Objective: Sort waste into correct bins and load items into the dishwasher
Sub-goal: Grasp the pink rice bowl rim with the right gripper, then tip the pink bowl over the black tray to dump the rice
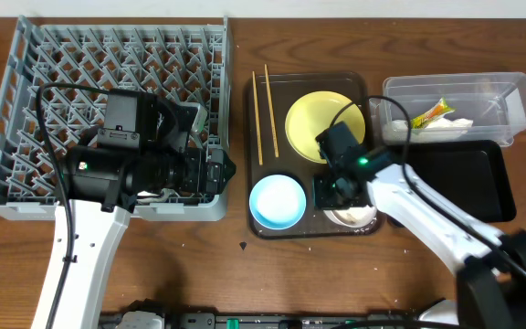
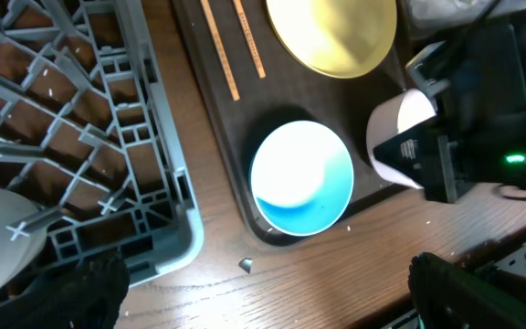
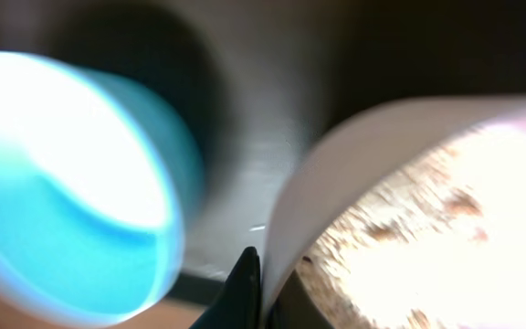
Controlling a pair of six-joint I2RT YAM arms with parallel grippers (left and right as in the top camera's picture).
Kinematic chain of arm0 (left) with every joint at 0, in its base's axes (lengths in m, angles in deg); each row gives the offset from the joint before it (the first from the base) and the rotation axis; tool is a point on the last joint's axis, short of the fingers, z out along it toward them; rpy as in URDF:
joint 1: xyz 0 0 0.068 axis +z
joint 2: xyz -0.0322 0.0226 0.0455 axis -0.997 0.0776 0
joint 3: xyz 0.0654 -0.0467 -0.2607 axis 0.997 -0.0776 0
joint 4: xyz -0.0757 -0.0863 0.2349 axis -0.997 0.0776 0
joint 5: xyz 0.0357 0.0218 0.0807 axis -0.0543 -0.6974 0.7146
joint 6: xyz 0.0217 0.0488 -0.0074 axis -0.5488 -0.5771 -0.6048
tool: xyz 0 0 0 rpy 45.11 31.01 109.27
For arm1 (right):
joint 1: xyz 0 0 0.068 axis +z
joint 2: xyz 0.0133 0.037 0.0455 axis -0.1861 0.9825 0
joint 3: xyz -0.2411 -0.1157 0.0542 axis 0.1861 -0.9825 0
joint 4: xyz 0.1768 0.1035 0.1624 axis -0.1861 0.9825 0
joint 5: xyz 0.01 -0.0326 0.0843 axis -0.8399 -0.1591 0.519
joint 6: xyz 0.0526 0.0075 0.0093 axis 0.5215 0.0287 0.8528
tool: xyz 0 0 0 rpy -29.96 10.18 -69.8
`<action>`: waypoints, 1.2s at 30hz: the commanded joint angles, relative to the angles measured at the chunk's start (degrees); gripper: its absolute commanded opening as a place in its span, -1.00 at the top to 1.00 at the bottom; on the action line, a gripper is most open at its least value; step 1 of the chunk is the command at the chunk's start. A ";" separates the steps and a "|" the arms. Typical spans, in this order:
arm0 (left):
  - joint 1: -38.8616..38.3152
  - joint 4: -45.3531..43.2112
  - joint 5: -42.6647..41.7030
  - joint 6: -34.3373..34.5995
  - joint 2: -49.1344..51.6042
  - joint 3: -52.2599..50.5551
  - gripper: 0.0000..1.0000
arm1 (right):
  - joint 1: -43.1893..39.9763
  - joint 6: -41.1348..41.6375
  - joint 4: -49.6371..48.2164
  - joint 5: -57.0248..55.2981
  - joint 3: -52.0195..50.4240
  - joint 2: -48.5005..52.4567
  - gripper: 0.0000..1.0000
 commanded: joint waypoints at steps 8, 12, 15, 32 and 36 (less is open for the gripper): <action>-0.17 0.15 0.31 -0.42 0.22 0.94 -0.97 | -17.22 -9.18 0.59 19.82 1.95 -14.23 0.98; -0.17 0.15 0.31 -0.42 0.22 0.94 -0.96 | -28.50 -14.27 1.77 27.15 1.46 -14.23 0.98; -0.17 0.15 0.31 -0.42 0.22 0.94 -0.96 | -39.23 -19.45 1.81 38.86 0.26 -12.57 0.98; -0.17 0.15 0.31 -0.39 0.22 0.94 -0.96 | -63.28 -32.57 -4.92 64.11 -6.32 -3.85 0.98; -0.17 0.15 0.31 -0.39 0.22 0.94 -0.96 | -65.40 -32.61 -8.04 67.38 -10.01 -3.85 0.97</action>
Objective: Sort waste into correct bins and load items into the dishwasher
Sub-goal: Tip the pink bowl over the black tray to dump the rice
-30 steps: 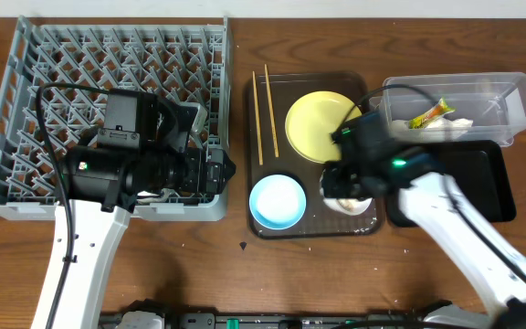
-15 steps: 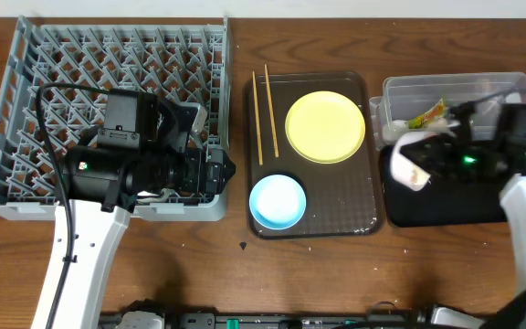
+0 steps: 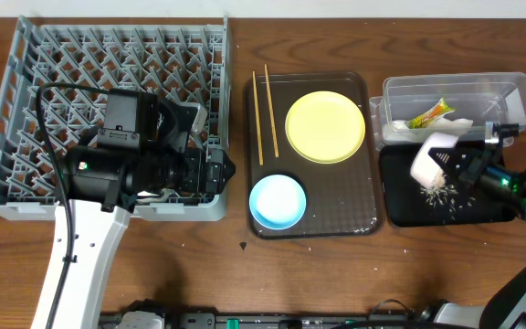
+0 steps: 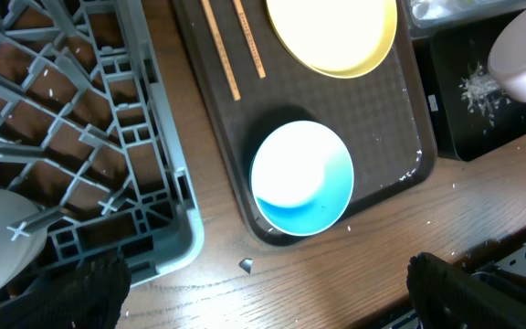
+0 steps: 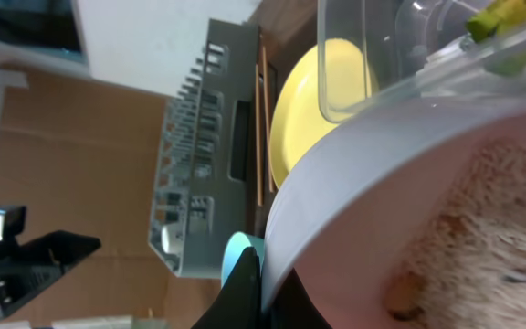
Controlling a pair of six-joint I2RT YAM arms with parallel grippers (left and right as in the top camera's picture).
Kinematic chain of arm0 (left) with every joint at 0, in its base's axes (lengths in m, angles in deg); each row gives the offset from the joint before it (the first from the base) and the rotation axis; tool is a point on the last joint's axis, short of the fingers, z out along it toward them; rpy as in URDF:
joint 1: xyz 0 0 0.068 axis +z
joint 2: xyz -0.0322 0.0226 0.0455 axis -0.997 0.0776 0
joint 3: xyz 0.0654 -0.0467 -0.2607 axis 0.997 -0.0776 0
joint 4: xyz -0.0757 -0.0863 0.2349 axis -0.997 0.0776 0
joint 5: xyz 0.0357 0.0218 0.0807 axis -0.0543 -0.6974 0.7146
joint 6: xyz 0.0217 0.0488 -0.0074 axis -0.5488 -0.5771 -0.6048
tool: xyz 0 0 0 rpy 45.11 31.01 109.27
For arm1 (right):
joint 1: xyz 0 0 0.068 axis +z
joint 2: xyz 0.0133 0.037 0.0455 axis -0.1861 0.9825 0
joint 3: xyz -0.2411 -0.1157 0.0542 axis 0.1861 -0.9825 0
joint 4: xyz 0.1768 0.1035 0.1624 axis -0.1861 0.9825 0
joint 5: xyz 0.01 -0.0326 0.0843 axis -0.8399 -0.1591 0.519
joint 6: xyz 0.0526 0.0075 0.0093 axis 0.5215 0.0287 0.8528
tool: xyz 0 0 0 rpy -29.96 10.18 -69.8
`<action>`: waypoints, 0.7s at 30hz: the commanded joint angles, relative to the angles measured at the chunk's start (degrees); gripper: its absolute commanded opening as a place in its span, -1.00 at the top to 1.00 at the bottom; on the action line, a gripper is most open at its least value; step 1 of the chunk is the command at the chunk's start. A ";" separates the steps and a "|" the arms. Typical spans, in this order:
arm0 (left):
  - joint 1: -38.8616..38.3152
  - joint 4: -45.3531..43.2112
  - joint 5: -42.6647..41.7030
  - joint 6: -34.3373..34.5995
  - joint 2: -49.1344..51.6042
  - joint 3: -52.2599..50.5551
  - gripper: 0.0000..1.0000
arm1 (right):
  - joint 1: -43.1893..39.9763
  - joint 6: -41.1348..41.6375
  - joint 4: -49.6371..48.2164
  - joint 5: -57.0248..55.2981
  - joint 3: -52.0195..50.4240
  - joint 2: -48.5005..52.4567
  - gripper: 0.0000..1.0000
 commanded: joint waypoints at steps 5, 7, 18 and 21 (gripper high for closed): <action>-0.17 0.15 0.31 -0.39 0.22 0.94 -0.96 | -4.09 -3.93 -1.42 12.55 -5.09 0.11 0.97; -0.17 0.15 0.31 -0.37 0.22 0.94 -0.96 | -4.74 -3.91 -1.27 12.81 -5.44 0.11 0.98; -0.17 0.15 0.31 -0.39 0.22 0.94 -0.96 | -6.97 -2.58 -0.66 7.41 -5.49 0.02 0.97; -0.17 0.15 0.31 -0.39 0.22 0.94 -0.96 | -6.93 -1.33 0.85 7.67 -5.53 0.02 0.97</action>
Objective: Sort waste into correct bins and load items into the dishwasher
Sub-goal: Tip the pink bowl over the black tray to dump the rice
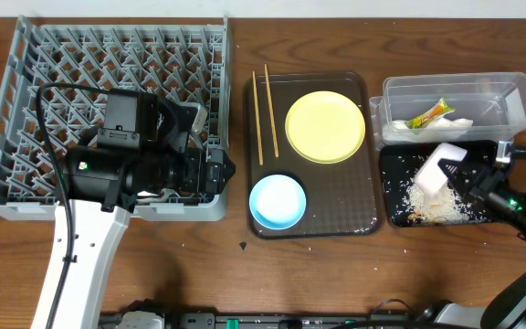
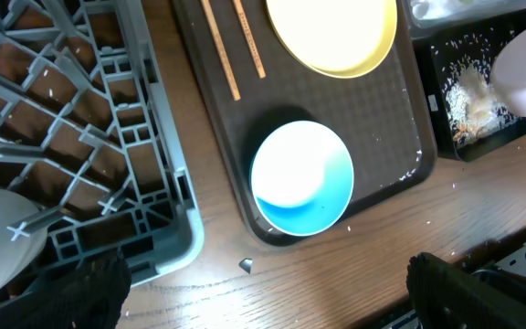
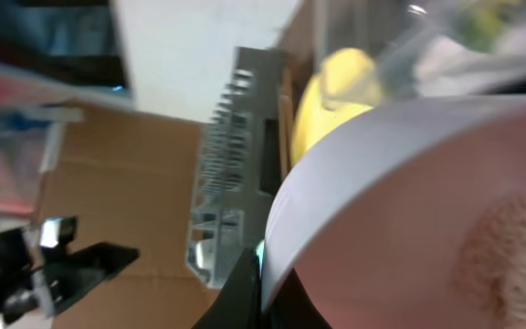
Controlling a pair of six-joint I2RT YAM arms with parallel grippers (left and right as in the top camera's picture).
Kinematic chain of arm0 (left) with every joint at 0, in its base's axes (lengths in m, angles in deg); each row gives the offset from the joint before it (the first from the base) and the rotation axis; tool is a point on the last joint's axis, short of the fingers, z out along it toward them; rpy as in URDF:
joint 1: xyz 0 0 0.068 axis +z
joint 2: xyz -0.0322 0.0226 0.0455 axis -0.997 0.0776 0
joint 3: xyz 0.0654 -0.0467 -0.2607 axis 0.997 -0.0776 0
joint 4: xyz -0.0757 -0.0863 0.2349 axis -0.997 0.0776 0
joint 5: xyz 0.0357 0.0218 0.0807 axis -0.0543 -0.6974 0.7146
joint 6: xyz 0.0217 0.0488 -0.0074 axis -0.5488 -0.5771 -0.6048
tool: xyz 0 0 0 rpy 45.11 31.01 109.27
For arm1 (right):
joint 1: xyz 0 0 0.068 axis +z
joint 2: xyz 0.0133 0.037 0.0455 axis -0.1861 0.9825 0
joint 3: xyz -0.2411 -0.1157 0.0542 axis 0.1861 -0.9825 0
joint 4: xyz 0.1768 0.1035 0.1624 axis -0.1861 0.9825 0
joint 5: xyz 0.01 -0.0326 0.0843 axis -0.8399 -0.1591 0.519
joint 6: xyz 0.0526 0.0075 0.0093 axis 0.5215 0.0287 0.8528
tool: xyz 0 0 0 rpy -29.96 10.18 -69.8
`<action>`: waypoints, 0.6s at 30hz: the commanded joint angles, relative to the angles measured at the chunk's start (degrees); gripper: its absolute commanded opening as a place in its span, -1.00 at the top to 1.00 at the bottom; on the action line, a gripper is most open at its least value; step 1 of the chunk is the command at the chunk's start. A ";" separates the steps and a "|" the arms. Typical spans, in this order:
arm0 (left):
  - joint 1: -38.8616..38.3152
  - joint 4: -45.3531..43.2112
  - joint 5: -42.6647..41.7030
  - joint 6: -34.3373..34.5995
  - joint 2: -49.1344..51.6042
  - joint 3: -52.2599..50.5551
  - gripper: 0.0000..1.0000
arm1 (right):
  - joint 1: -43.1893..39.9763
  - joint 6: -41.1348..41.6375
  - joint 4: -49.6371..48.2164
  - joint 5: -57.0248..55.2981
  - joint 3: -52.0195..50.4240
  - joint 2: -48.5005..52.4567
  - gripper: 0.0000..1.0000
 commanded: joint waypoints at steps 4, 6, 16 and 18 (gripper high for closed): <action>-0.17 0.15 0.31 -0.35 0.22 0.94 -0.96 | -0.09 0.02 0.79 -1.84 -0.11 0.00 0.97; -0.17 0.15 0.31 -0.35 0.22 0.94 -0.96 | -0.07 -2.91 2.08 5.79 -0.11 -0.07 0.97; -0.17 0.15 0.31 -0.37 0.22 0.94 -0.96 | 0.24 2.27 2.82 0.42 -0.07 0.07 0.98; -0.17 0.15 0.31 -0.35 0.22 0.94 -0.96 | 0.24 -1.03 4.57 4.35 -0.07 0.00 0.97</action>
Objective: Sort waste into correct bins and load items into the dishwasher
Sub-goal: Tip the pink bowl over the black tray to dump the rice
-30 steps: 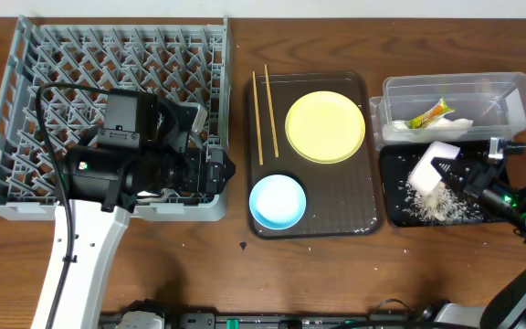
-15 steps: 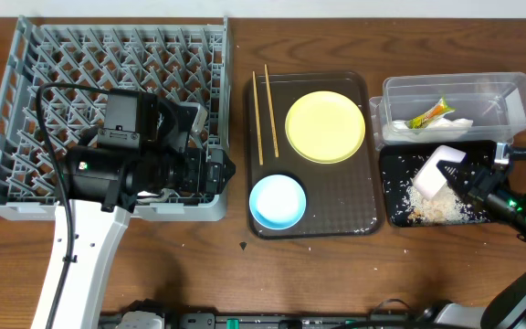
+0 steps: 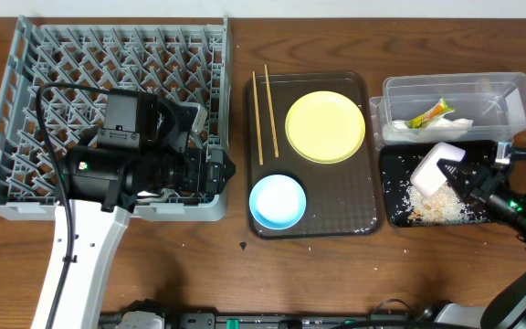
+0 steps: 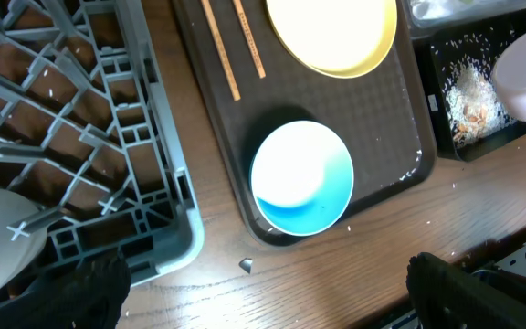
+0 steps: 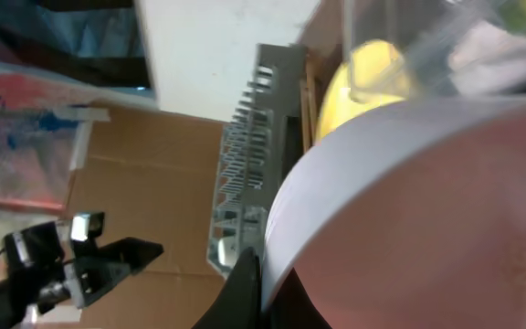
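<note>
My right gripper is shut on the rim of a white bowl, tipped on its side over the black bin. Rice lies scattered and heaped in that bin. In the right wrist view the bowl fills the frame with almost nothing inside, and the fingers pinch its rim. My left gripper hangs open and empty over the table's front, by the dish rack. The blue bowl, yellow plate and chopsticks rest on the brown tray.
A clear bin behind the black one holds a yellow wrapper and white scraps. A white cup sits in the rack's near corner. A small dark crumb lies on the wood in front of the tray.
The white bowl stays tipped over the black bin but is angled a little further. The rice that clung inside it is gone, and the heap in the bin looks slightly larger.
My right gripper first gripped the rice-filled white bowl on the brown tray beside the blue bowl. Then the bowl hung tilted over the black bin with a few grains below. Later a heap lay in the bin, and now the bowl looks emptied. The left arm stayed put.
</note>
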Controlling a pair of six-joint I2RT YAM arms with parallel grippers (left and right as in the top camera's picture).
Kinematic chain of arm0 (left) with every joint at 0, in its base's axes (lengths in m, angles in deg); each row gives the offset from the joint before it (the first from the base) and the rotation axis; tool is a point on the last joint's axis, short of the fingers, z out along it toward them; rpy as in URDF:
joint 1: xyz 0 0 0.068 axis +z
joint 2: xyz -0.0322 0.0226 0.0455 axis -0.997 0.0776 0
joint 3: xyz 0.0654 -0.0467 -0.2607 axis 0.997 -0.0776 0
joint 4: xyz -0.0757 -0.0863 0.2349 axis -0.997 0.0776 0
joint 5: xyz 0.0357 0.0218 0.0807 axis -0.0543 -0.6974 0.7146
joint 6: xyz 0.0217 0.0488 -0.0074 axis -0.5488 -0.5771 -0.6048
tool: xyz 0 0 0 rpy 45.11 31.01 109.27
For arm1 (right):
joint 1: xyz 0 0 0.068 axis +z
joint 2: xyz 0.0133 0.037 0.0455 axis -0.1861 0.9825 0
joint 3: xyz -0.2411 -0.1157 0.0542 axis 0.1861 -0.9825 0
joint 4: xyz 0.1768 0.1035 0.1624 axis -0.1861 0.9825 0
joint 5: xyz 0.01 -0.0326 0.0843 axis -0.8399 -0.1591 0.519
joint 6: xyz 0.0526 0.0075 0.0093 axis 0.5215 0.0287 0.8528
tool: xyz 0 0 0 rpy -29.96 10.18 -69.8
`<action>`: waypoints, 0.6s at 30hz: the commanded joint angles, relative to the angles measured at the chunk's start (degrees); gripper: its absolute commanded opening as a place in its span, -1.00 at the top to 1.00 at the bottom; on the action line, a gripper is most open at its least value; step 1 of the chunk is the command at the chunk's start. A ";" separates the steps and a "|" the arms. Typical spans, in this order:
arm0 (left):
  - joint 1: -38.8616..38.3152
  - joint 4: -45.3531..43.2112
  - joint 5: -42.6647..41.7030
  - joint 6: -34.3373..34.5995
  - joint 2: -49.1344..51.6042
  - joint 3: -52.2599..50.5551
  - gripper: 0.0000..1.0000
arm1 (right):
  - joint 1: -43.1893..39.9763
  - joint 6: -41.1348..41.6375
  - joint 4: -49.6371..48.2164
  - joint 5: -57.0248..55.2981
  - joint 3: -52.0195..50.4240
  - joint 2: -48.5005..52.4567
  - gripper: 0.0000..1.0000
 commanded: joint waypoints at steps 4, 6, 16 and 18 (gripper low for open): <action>-0.17 0.13 0.31 -0.37 0.22 0.94 -0.96 | 0.20 3.87 0.70 -5.88 -0.04 -0.04 0.98; -0.17 0.13 0.31 -0.37 0.22 0.94 -0.96 | 0.35 -3.58 2.40 1.29 -0.04 -0.07 0.98; -0.17 0.13 0.31 -0.37 0.22 0.94 -0.96 | 0.68 -0.70 3.67 -3.98 0.02 -0.39 0.98; -0.17 0.13 0.31 -0.37 0.22 0.94 -0.96 | 0.81 -2.91 5.53 -1.36 0.02 -0.92 0.97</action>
